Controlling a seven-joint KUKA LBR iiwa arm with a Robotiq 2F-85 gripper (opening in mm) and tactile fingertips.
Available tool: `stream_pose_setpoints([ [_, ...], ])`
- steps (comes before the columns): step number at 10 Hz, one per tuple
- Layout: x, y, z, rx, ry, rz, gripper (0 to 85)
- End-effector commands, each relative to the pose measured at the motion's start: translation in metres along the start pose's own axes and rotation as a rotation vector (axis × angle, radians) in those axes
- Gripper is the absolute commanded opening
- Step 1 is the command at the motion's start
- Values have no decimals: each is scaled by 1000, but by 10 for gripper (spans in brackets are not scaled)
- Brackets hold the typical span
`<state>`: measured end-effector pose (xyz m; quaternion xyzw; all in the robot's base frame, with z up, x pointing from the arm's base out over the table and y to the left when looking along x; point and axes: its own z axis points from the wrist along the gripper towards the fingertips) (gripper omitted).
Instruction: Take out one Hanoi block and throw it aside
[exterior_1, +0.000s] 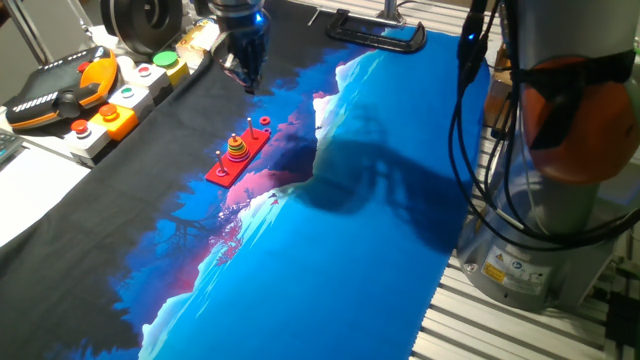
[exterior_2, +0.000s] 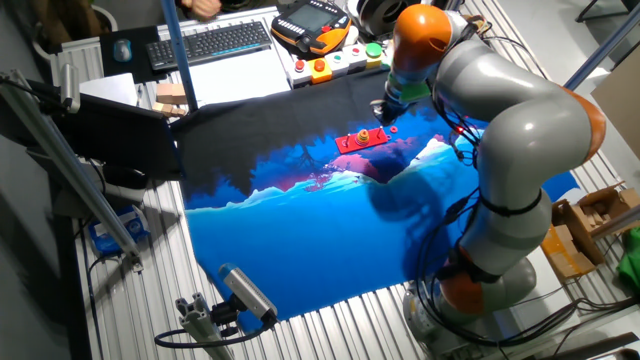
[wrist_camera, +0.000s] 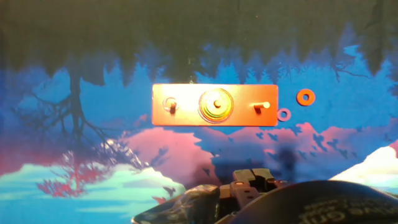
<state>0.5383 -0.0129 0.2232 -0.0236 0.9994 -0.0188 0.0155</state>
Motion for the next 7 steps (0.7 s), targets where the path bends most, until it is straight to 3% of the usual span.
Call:
stream_pose_setpoints([
  [1,2,-2,-2,5,-4,-6,7],
  [7,2,-5,-3,3,-10,-20,7],
])
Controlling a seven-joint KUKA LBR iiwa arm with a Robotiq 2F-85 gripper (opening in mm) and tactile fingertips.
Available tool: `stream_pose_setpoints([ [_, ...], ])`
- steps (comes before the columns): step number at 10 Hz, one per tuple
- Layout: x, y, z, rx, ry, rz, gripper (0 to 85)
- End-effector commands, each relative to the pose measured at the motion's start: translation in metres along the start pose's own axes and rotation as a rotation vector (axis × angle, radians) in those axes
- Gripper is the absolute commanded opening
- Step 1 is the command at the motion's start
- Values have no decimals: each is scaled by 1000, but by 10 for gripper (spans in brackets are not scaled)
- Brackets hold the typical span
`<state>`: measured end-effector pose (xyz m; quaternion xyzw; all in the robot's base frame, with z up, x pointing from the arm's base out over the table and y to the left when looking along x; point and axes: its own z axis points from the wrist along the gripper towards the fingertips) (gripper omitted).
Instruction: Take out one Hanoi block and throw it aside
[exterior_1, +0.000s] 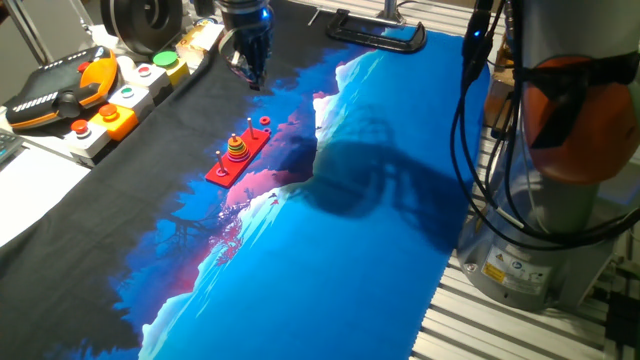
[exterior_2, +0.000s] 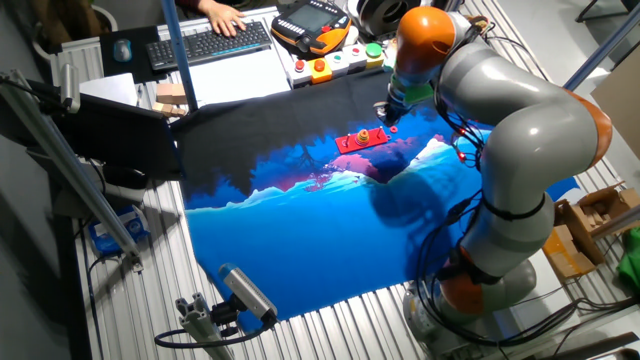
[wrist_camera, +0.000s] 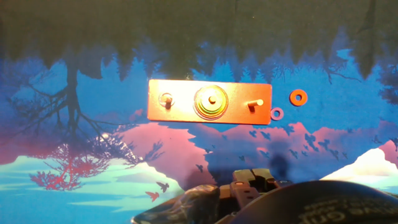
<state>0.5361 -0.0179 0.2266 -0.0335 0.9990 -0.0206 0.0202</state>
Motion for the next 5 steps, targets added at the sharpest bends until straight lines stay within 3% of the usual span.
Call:
stream_pose_setpoints([
  [1,0,0,0,0,0,0,7],
  [5,1,-1,-1,0,0,-3,7],
])
